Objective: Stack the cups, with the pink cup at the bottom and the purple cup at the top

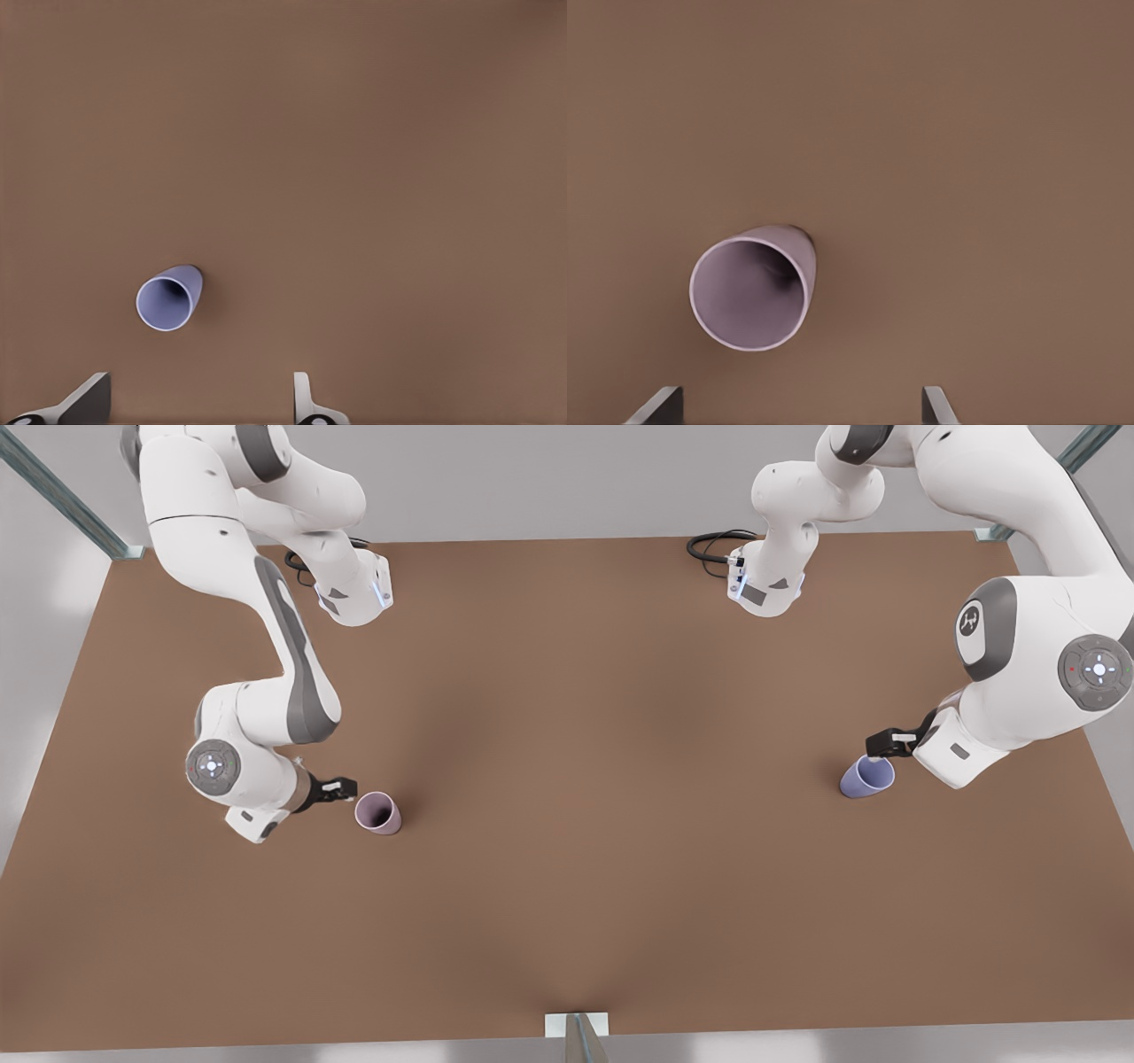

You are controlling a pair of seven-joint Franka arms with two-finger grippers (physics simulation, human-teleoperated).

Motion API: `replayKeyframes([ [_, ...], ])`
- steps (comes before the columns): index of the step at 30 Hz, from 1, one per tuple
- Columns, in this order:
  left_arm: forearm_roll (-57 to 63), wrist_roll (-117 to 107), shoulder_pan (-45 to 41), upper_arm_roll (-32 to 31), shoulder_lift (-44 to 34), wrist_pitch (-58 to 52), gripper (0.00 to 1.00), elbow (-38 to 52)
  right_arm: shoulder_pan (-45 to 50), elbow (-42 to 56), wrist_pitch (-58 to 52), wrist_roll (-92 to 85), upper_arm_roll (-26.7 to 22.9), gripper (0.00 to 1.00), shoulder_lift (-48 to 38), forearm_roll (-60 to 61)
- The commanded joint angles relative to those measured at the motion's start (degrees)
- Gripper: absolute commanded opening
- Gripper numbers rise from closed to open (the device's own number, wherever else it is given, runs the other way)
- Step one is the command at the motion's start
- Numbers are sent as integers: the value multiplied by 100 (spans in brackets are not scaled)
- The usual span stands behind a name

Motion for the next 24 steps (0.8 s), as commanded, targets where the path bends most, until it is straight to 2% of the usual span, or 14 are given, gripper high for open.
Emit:
replayKeyframes([
  [1,15,51,-4,-9,-12,7,100,8,21,-28,896,22,0,100,93,11],
  [16,15,-45,-4,-9,76,-37,100,-27,153,-239,1274,382,-9,100,594,91],
  [18,15,-45,-4,-9,94,-37,100,-27,145,-669,1853,338,-9,100,533,82],
  [20,15,-45,-4,-9,103,-37,100,-27,153,-784,1942,338,-9,100,533,82],
  [22,15,-45,-4,-9,103,-46,100,-27,145,-881,2012,347,0,95,533,82],
  [23,15,-54,-4,-9,103,-37,100,-27,145,-881,2004,338,0,85,541,82],
  [24,15,-54,-4,-9,111,-37,100,-27,145,-881,2004,338,0,82,542,82],
])
